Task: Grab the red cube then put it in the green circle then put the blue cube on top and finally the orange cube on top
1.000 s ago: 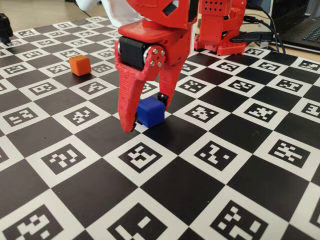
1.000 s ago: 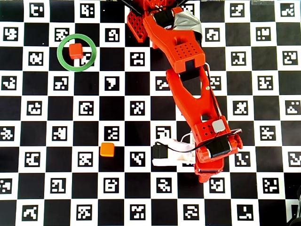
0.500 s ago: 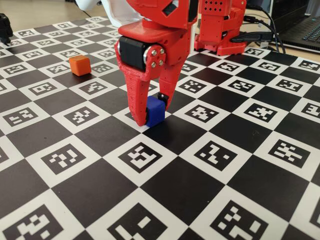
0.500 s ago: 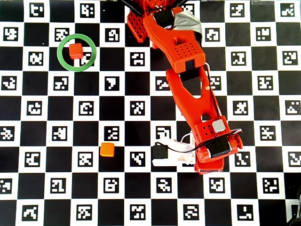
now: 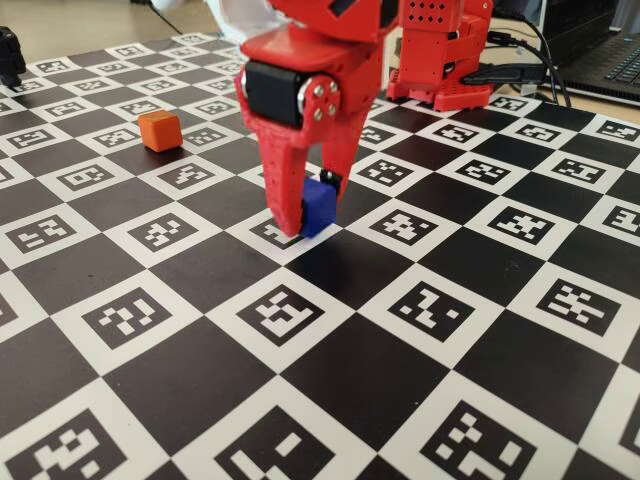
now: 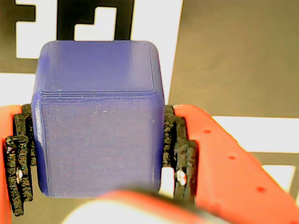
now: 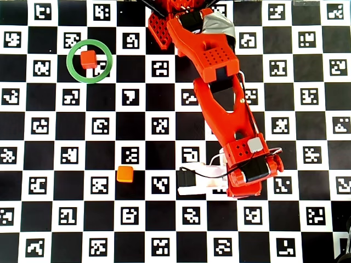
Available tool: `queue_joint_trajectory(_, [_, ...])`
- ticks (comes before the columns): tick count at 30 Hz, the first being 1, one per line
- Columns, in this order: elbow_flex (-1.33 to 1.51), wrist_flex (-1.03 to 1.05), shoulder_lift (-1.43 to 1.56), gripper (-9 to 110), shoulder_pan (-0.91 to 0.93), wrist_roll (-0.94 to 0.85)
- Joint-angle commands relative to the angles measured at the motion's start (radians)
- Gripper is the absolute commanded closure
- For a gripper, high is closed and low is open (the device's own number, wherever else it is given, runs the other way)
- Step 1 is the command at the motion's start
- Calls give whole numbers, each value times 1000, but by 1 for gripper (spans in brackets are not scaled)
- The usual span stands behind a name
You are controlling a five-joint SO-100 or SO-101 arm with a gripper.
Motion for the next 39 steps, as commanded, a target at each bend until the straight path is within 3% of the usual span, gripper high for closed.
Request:
queue_joint_trajectory(1, [63,9,259,95,35,-48])
queue_joint_trajectory(13, [650,-35,746,95,209,-371])
queue_joint_trajectory(22, [1066,-95,1111,95,515,-630])
queue_joint_trajectory(39, [1316,-74,1397,95,1103,-1157])
